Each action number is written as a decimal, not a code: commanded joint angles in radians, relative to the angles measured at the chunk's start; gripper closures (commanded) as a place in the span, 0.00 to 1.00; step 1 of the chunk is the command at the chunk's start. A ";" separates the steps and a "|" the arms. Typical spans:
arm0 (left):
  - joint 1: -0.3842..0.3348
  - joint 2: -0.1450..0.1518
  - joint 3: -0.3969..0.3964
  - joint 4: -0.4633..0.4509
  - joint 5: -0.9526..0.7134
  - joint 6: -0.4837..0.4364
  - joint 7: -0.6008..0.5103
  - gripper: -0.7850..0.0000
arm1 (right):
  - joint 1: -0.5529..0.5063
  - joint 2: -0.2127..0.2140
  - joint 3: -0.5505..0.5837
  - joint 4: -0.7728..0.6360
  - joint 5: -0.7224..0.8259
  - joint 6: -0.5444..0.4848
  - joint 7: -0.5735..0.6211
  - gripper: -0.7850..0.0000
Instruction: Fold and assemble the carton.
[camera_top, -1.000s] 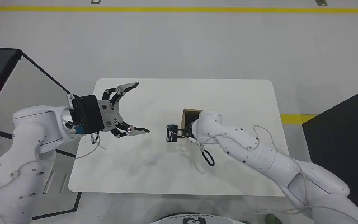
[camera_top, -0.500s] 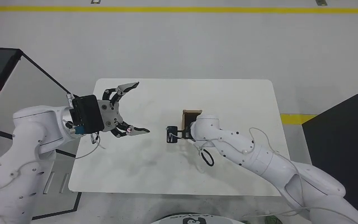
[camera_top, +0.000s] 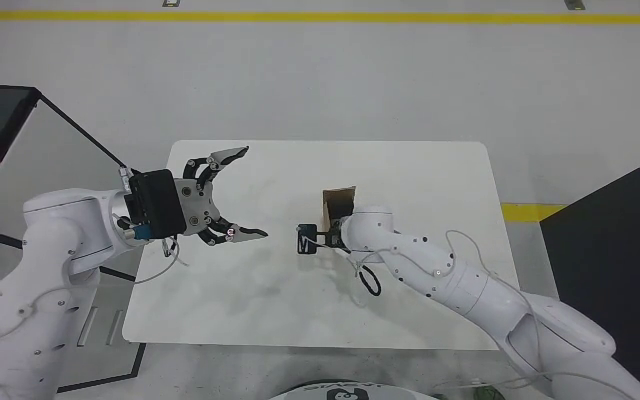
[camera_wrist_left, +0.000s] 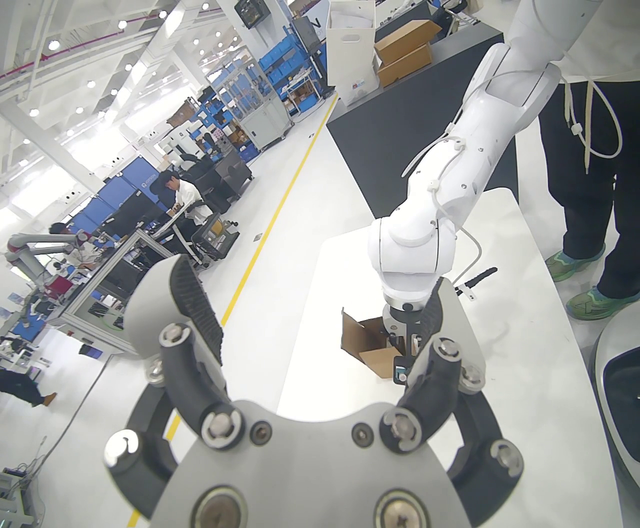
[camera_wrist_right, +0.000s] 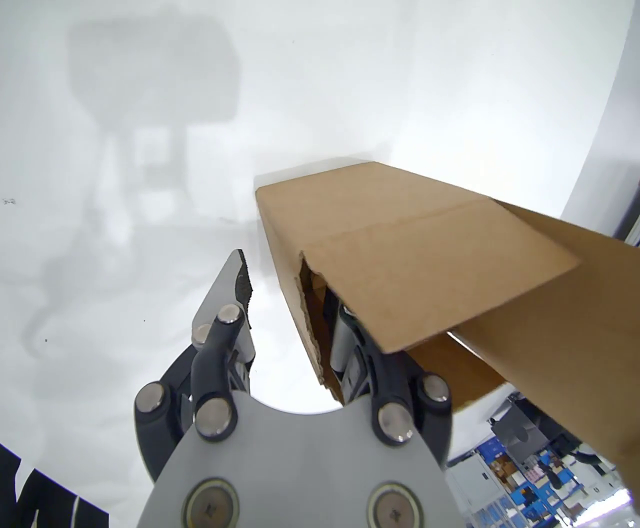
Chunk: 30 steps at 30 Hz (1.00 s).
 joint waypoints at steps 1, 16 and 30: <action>0.000 0.000 0.000 0.000 0.000 0.000 0.000 0.00 | -0.013 0.008 0.016 -0.031 -0.010 0.004 0.005 0.24; 0.000 0.000 0.000 0.000 0.000 0.000 0.000 0.00 | -0.199 0.103 0.342 -0.213 0.169 0.006 -0.134 0.00; 0.000 0.000 0.000 0.000 0.000 0.000 0.000 0.00 | -0.227 0.115 0.436 -0.202 0.350 -0.030 -0.217 0.00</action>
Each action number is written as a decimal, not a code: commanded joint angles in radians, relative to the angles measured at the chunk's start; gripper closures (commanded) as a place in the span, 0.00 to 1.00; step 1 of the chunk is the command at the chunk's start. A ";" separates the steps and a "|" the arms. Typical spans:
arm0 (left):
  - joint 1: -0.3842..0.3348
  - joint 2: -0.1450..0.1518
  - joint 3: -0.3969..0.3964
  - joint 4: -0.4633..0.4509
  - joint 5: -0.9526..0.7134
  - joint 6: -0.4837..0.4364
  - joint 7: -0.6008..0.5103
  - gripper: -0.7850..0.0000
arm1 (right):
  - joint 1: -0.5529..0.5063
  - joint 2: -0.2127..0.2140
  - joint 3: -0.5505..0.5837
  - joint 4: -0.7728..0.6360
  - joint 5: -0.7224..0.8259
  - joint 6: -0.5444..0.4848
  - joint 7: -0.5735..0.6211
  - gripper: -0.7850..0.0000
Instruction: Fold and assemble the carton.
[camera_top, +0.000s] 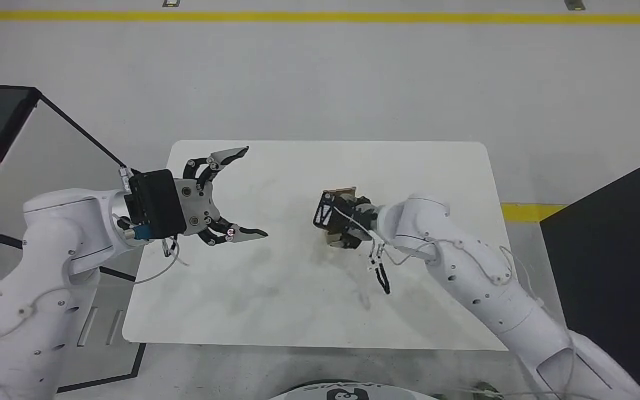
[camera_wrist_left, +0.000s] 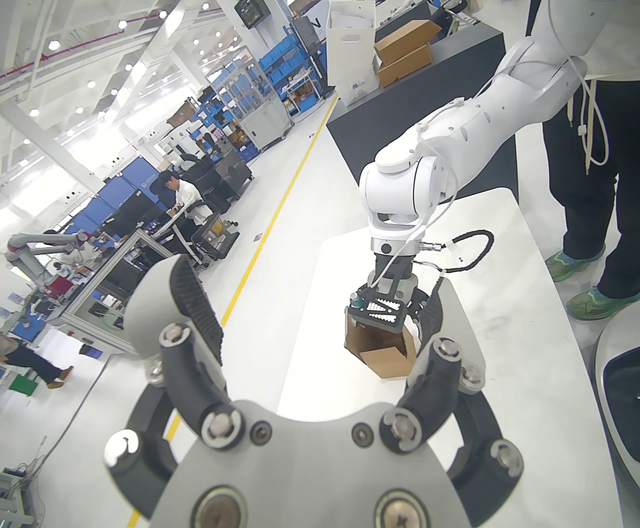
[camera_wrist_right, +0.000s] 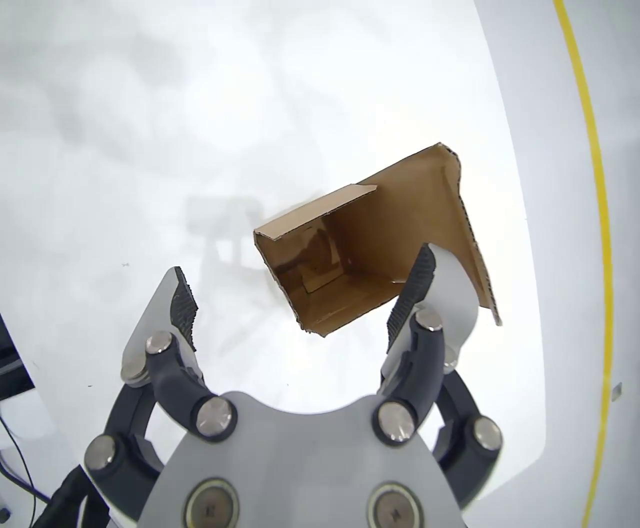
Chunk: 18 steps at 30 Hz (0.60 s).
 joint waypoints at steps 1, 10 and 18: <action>0.000 0.000 0.000 0.000 0.000 0.000 0.000 0.00 | -0.019 0.009 0.055 0.002 0.151 -0.027 -0.029 0.00; 0.000 0.000 0.000 0.000 0.000 0.000 0.000 0.00 | -0.050 0.048 0.229 0.125 0.821 -0.142 0.096 0.00; 0.000 0.000 0.000 0.000 0.000 0.000 0.000 0.00 | -0.051 0.048 0.233 0.130 0.848 -0.141 0.098 0.00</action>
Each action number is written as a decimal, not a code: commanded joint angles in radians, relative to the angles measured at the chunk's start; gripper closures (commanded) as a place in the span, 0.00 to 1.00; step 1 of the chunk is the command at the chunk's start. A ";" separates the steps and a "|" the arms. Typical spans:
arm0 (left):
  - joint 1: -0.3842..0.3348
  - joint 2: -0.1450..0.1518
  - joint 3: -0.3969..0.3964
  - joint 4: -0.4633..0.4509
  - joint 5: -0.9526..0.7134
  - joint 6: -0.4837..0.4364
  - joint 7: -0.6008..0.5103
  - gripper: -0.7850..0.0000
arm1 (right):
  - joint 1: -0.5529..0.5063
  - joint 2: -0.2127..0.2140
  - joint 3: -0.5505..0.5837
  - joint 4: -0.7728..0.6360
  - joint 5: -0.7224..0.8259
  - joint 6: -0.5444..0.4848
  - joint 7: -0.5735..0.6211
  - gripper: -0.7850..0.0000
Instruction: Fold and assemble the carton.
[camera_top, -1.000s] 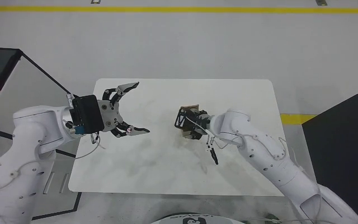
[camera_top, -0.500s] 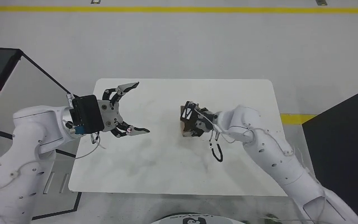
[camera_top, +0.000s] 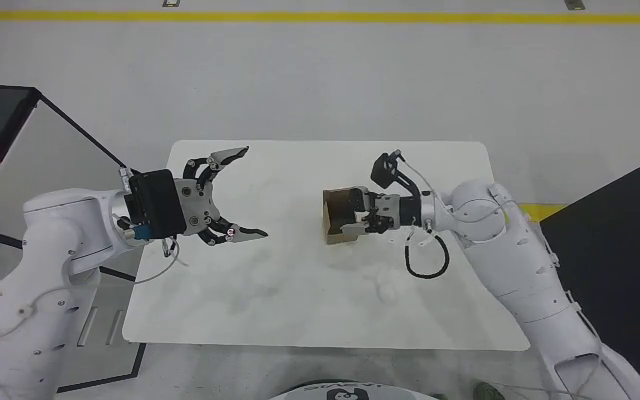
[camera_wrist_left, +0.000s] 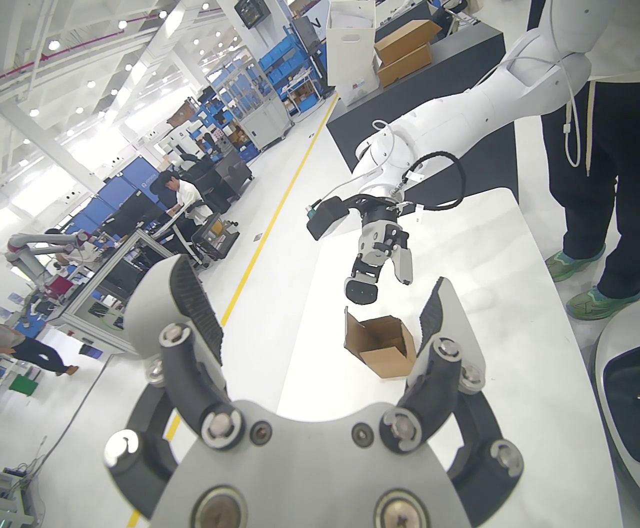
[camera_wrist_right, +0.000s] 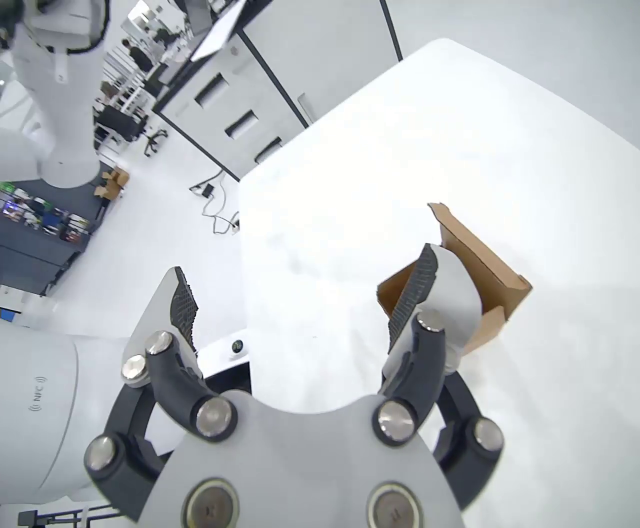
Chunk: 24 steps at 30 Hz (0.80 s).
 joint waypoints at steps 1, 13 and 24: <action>0.000 0.000 0.000 0.000 0.000 0.000 0.000 0.00 | 0.000 0.000 0.000 0.000 0.001 0.000 0.000 0.00; 0.005 0.013 0.081 0.076 -0.413 0.074 -0.436 0.00 | 0.061 0.004 0.002 0.227 0.478 0.293 0.218 0.35; -0.014 0.019 0.054 0.045 -0.398 0.122 -0.537 1.00 | 0.074 0.003 0.006 0.242 0.507 0.306 0.217 1.00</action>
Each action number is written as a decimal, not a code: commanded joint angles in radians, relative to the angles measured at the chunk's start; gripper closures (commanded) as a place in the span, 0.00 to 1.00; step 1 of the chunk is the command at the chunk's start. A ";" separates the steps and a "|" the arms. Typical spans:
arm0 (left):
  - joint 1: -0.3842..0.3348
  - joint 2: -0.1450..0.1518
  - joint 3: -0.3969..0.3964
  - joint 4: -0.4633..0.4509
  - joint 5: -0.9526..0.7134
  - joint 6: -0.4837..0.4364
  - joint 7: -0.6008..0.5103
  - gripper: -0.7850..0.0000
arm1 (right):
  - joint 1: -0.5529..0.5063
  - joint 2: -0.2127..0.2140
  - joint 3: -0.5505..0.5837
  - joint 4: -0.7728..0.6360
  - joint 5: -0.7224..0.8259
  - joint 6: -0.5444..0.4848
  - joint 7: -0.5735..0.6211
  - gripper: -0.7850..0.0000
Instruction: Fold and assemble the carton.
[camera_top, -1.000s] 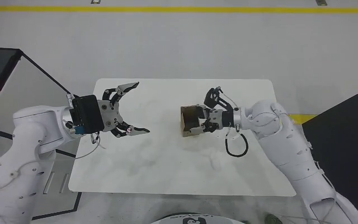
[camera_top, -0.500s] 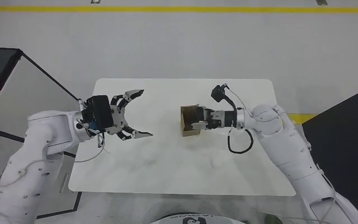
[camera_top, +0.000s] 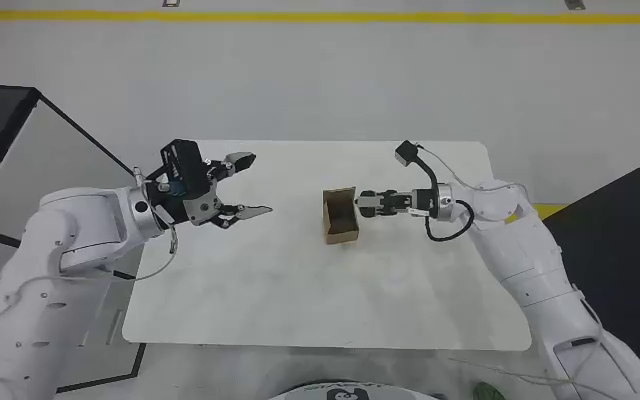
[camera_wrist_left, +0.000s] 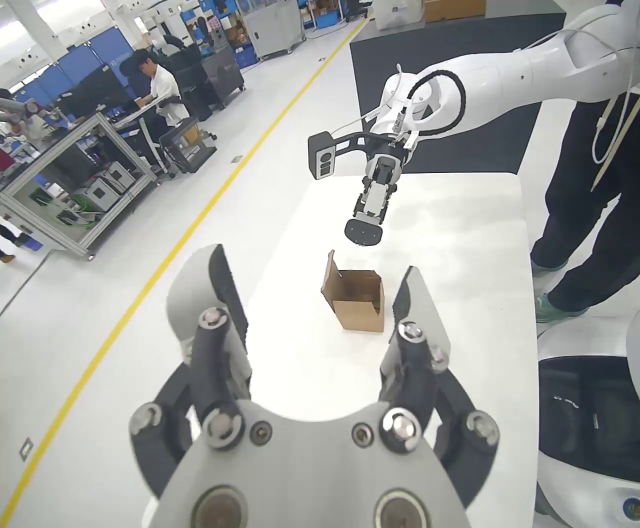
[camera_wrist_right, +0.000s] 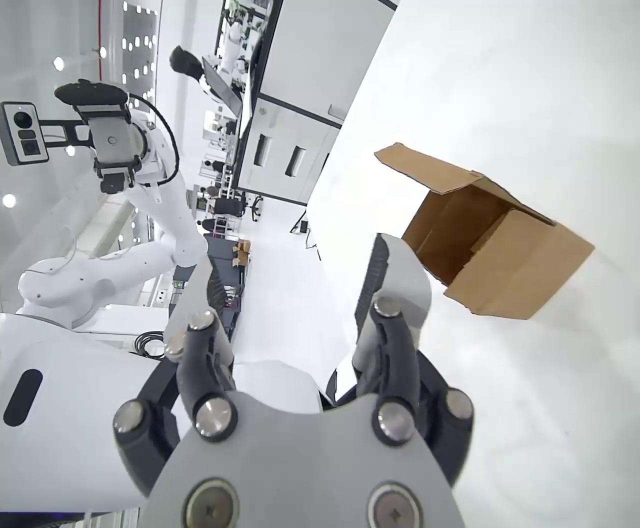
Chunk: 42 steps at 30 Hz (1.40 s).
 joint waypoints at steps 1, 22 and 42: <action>0.017 -0.001 0.018 0.015 -0.010 0.034 -0.021 1.00 | -0.007 0.000 0.000 -0.003 -0.012 0.007 -0.025 1.00; -0.049 -0.001 0.212 0.140 -0.572 0.417 -0.540 1.00 | -0.060 0.014 0.023 -0.035 -0.081 0.071 -0.108 1.00; -0.146 -0.029 0.364 0.264 -0.735 0.691 -0.625 1.00 | -0.083 0.015 0.001 -0.021 -0.165 0.116 -0.203 1.00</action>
